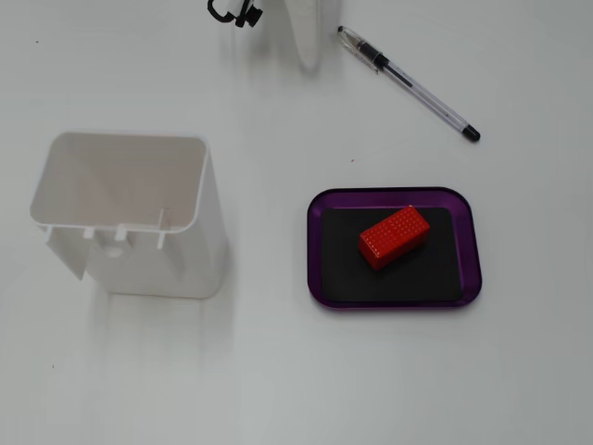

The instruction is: Remove the cube from the box.

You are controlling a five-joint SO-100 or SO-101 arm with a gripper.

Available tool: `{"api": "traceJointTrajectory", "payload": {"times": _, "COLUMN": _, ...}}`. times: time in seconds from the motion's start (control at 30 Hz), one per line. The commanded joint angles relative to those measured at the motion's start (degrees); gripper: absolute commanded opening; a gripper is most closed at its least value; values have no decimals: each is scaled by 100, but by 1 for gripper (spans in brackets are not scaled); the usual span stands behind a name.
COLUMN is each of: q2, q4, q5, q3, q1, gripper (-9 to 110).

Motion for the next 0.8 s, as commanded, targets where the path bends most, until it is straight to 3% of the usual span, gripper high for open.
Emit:
{"api": "traceJointTrajectory", "payload": {"times": 0.0, "q2": 352, "q4": -220, "q5": -79, "q3": 26, "q1": 44, "gripper": 0}}
{"api": "traceJointTrajectory", "payload": {"times": 0.13, "q2": 308, "q4": -765, "q5": -624, "q3": 18, "q1": 53, "gripper": 0}}
{"api": "traceJointTrajectory", "payload": {"times": 0.27, "q2": 220, "q4": -1257, "q5": -2312, "q3": -404, "q1": 62, "gripper": 0}}
{"api": "traceJointTrajectory", "payload": {"times": 0.37, "q2": -299, "q4": -1318, "q5": -2118, "q3": -1187, "q1": 53, "gripper": 0}}
{"api": "traceJointTrajectory", "payload": {"times": 0.57, "q2": -3489, "q4": -1371, "q5": -1854, "q3": -3287, "q1": -9, "gripper": 8}}
{"api": "traceJointTrajectory", "payload": {"times": 0.77, "q2": -7251, "q4": -1063, "q5": -1424, "q3": -6390, "q1": -26, "gripper": 10}}
